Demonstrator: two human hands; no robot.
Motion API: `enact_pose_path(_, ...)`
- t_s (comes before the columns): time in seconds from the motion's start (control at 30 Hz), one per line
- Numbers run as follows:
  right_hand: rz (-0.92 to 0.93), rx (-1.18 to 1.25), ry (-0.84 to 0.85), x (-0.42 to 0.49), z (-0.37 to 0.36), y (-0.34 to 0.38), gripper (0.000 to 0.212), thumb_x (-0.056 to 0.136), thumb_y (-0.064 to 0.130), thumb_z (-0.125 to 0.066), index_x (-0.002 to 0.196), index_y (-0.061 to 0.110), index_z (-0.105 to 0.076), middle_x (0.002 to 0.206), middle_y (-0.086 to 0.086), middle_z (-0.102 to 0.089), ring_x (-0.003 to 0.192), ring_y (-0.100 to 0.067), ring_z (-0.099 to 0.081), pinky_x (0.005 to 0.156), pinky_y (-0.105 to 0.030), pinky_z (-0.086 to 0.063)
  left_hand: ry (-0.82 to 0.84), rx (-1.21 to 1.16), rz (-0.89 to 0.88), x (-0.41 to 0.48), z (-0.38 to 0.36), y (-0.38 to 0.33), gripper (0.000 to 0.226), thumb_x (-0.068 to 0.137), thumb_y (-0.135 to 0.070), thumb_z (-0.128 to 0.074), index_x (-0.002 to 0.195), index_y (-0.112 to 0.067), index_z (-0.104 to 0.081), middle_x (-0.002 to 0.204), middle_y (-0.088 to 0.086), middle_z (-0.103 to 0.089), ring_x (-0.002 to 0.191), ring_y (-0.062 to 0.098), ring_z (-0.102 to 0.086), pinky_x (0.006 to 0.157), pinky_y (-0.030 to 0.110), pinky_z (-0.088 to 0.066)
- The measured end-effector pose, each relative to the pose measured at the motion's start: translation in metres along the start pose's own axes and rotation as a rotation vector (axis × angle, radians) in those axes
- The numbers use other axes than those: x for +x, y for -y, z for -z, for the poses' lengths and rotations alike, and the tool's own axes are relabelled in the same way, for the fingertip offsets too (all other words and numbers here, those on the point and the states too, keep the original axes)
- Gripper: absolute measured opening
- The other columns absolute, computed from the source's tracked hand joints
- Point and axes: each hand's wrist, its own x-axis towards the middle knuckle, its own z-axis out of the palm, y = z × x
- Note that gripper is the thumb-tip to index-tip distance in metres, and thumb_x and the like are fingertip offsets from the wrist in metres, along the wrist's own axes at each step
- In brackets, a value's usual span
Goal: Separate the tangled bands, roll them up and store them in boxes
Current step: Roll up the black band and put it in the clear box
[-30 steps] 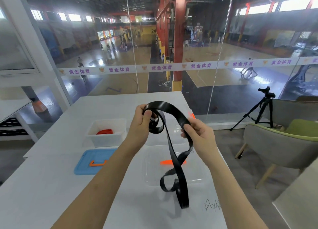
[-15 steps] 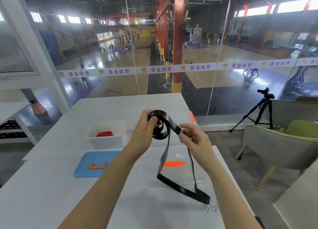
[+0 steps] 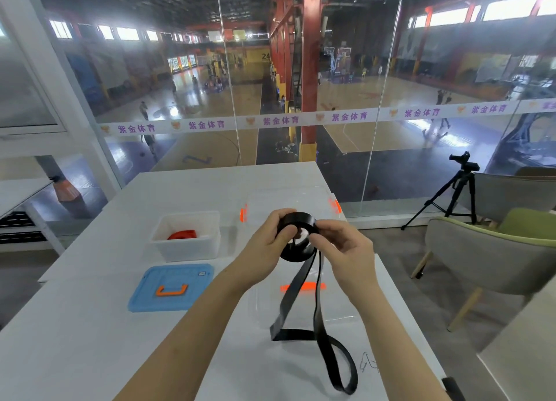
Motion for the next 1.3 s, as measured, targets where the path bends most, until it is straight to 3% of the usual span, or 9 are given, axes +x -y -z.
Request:
enact_pose_path(0.13, -0.022, 0.0, 0.01, -0.002, 0.0, 0.002, 0.033, 0.084, -0.004, -0.083, 0.098, 0.025, -0.08, 0.098, 0.005, -0.082, 0.094, -0.017, -0.078, 0.089, -0.028, -0.061, 0.048, -0.006, 0.049, -0.004, 0.003, -0.001, 0.023, 0.111, -0.027, -0.042, 0.13, -0.029, -0.056, 0.116, -0.01, -0.067, 0.107, 0.0, -0.064, 0.088, 0.012, -0.046)
enact_pose_path(0.27, -0.035, 0.068, -0.007, -0.009, -0.008, -0.001, 0.036, 0.083, -0.012, -0.08, 0.098, 0.022, -0.078, 0.094, 0.002, -0.081, 0.089, -0.02, -0.079, 0.085, -0.027, -0.062, 0.004, -0.064, 0.059, -0.008, -0.002, -0.006, 0.021, 0.112, -0.028, -0.04, 0.126, -0.025, -0.055, 0.113, -0.01, -0.064, 0.1, -0.006, -0.062, 0.083, 0.006, -0.045)
enact_pose_path(0.37, -0.05, 0.106, -0.008, -0.014, -0.01, -0.004, 0.039, 0.084, -0.014, -0.078, 0.103, 0.02, -0.077, 0.099, 0.001, -0.081, 0.093, -0.019, -0.079, 0.084, -0.022, -0.06, -0.002, -0.087, 0.077, -0.011, -0.004, -0.006, 0.022, 0.112, -0.029, -0.039, 0.127, -0.025, -0.054, 0.113, -0.013, -0.062, 0.104, -0.003, -0.059, 0.088, 0.012, -0.042)
enact_pose_path(0.47, -0.072, 0.149, -0.001, -0.017, -0.01, -0.005, 0.037, 0.084, -0.015, -0.077, 0.105, 0.015, -0.076, 0.1, -0.006, -0.082, 0.095, -0.023, -0.079, 0.085, -0.025, -0.061, -0.02, -0.109, 0.084, -0.014, -0.005, -0.004, 0.02, 0.112, -0.028, -0.04, 0.124, -0.026, -0.055, 0.111, -0.015, -0.063, 0.1, -0.008, -0.058, 0.087, 0.014, -0.041)
enact_pose_path(0.57, -0.086, 0.151, -0.007, -0.019, -0.011, -0.006, 0.035, 0.084, -0.014, -0.078, 0.103, 0.015, -0.077, 0.099, -0.009, -0.082, 0.097, -0.027, -0.079, 0.087, -0.03, -0.063, -0.044, -0.129, 0.09, -0.016, -0.005, -0.003, 0.019, 0.111, -0.028, -0.041, 0.123, -0.026, -0.056, 0.113, -0.012, -0.064, 0.105, 0.0, -0.059, 0.088, 0.016, -0.041)
enact_pose_path(0.67, -0.087, 0.11, -0.03, -0.015, -0.006, -0.005, 0.034, 0.083, -0.01, -0.081, 0.101, 0.018, -0.081, 0.098, -0.008, -0.082, 0.097, -0.027, -0.079, 0.09, -0.034, -0.063, 0.003, -0.104, 0.109, -0.015, 0.001, 0.001, 0.019, 0.111, -0.03, -0.042, 0.123, -0.028, -0.057, 0.118, -0.009, -0.067, 0.113, 0.008, -0.062, 0.096, 0.025, -0.046)
enact_pose_path(0.83, -0.084, -0.066, 0.101, -0.003, 0.01, 0.006, 0.031, 0.08, -0.004, -0.085, 0.096, 0.022, -0.083, 0.095, 0.0, -0.083, 0.091, -0.019, -0.079, 0.087, -0.034, -0.059, 0.135, 0.042, 0.097, -0.016, 0.019, 0.003, 0.032, 0.105, -0.024, -0.058, 0.136, -0.03, -0.058, 0.13, -0.016, -0.066, 0.125, 0.0, -0.059, 0.112, 0.028, -0.043)
enact_pose_path(1.03, -0.113, -0.112, 0.192, -0.003, 0.01, 0.013, 0.031, 0.08, -0.001, -0.087, 0.091, 0.028, -0.082, 0.092, 0.0, -0.082, 0.088, -0.02, -0.079, 0.083, -0.027, -0.06, 0.124, 0.089, 0.038, -0.013, 0.018, -0.006, 0.019, 0.097, -0.023, -0.068, 0.114, -0.026, -0.075, 0.102, -0.01, -0.078, 0.099, 0.008, -0.074, 0.094, 0.035, -0.059)
enact_pose_path(1.3, -0.184, -0.103, 0.249, -0.008, 0.011, 0.004, 0.042, 0.081, 0.0, -0.087, 0.114, 0.024, -0.076, 0.097, -0.003, -0.084, 0.09, -0.021, -0.08, 0.094, -0.04, -0.061, 0.237, 0.088, 0.064, -0.016, 0.026, -0.005, 0.012, 0.091, -0.02, -0.075, 0.102, -0.023, -0.079, 0.092, -0.001, -0.079, 0.093, 0.018, -0.075, 0.086, 0.032, -0.058)
